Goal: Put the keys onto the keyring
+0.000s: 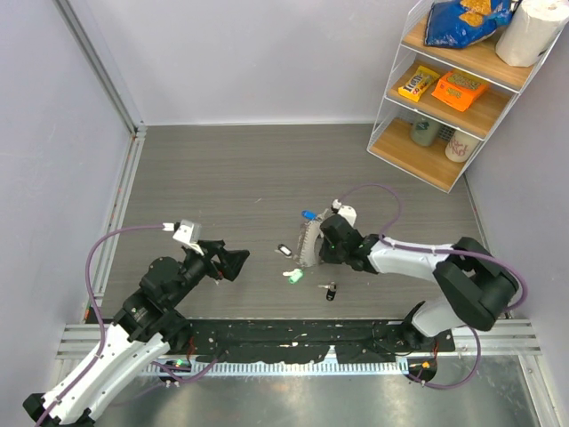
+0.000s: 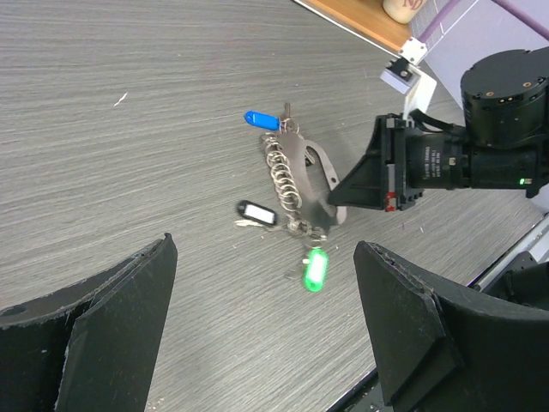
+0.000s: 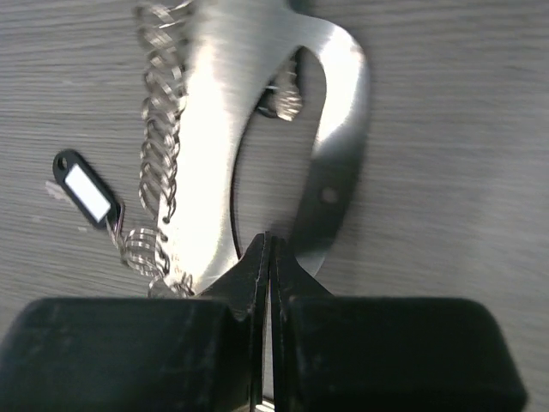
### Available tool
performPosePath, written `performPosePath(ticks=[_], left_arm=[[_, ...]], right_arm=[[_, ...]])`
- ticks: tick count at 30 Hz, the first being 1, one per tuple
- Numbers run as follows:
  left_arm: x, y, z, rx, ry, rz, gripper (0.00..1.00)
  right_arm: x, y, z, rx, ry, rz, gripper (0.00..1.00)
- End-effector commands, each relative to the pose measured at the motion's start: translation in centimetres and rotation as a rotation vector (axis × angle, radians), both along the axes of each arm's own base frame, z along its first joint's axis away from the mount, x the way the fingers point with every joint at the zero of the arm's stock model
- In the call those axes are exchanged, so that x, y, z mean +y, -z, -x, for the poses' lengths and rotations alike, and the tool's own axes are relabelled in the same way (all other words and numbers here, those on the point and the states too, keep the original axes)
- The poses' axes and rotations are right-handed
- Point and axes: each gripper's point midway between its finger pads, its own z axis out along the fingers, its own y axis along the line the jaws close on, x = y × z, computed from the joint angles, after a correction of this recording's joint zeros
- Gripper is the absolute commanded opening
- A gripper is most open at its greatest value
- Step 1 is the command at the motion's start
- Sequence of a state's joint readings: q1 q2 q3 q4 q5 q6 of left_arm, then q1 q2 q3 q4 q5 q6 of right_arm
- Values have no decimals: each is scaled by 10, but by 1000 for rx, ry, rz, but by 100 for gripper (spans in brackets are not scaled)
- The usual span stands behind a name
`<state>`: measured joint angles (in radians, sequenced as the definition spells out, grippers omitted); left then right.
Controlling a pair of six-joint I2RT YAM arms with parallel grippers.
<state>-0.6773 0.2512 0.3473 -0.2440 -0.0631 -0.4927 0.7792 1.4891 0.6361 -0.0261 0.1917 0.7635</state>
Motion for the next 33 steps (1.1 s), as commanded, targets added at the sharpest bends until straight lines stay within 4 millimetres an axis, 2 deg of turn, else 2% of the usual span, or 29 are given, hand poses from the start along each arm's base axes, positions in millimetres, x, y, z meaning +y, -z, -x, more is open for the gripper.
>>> performPosePath(ticks=[1, 7, 9, 11, 13, 16, 20, 23, 24, 26, 29, 33], left_arm=[[-3, -11, -3, -28, 3, 35, 91], [-9, -10, -3, -24, 24, 49, 91], [-10, -11, -2, -22, 31, 59, 91], [-13, -11, 0, -17, 47, 70, 91], [-14, -10, 0, -16, 49, 82, 91], [-20, -9, 3, -10, 80, 93, 91], [-23, -5, 1, -1, 88, 79, 91], [-25, -4, 0, -3, 96, 72, 91], [-25, -4, 0, -2, 99, 70, 91], [-25, -4, -1, -8, 102, 60, 91], [-25, -3, -1, -15, 106, 46, 91], [-24, -1, -3, -23, 99, 29, 91]], right_arm=[[-59, -2, 8, 16, 106, 162, 5], [-99, -48, -26, -86, 210, 153, 5], [-105, -58, -35, -106, 226, 157, 5], [-101, -74, -45, -130, 219, 140, 5], [-88, -85, -48, -151, 173, 90, 5], [-56, -96, -48, -148, 66, -31, 5], [-13, -95, -39, -127, -90, -84, 5], [1, -100, -44, -159, -120, -105, 9], [2, -100, -45, -157, -120, -102, 17], [3, -104, -53, -171, -110, -80, 23], [10, -112, -64, -177, -108, -81, 24], [37, -100, -62, -127, -149, -107, 23]])
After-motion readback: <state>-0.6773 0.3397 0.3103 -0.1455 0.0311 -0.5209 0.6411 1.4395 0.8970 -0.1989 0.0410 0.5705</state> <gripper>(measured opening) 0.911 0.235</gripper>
